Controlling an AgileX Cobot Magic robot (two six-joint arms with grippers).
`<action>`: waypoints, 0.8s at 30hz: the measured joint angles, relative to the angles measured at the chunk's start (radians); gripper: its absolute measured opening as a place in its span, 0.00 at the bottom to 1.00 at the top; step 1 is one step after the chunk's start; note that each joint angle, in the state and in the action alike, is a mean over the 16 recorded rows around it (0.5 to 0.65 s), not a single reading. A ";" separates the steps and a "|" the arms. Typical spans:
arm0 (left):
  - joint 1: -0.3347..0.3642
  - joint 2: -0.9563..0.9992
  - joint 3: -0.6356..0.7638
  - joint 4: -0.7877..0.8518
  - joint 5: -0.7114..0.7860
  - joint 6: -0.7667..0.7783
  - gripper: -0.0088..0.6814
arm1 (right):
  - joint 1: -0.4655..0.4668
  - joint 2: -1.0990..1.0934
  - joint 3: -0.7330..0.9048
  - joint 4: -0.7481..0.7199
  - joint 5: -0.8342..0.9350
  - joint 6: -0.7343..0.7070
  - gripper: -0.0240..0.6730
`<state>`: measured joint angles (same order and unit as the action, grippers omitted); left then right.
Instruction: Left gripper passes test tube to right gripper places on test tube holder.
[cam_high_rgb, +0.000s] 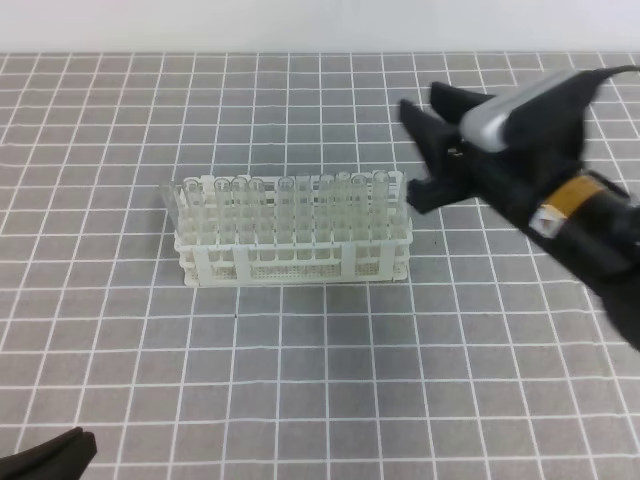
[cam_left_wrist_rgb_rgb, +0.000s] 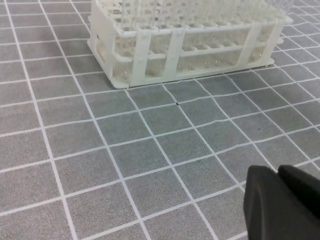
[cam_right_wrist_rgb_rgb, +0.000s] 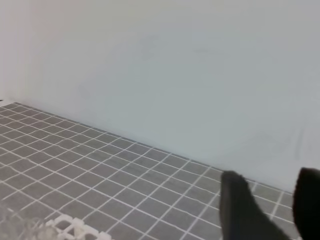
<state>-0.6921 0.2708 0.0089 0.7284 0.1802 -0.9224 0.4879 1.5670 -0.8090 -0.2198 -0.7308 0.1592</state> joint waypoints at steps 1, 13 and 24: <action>0.000 0.000 -0.001 0.000 0.000 0.000 0.03 | 0.000 -0.035 0.014 -0.001 0.018 0.003 0.33; 0.000 0.000 -0.002 -0.001 0.001 0.000 0.03 | 0.000 -0.534 0.257 0.001 0.221 0.056 0.05; 0.000 0.000 -0.002 -0.001 0.001 0.000 0.03 | 0.000 -0.821 0.505 0.023 0.272 0.114 0.02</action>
<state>-0.6921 0.2709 0.0073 0.7279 0.1807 -0.9226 0.4879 0.7457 -0.3043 -0.1965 -0.4592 0.2733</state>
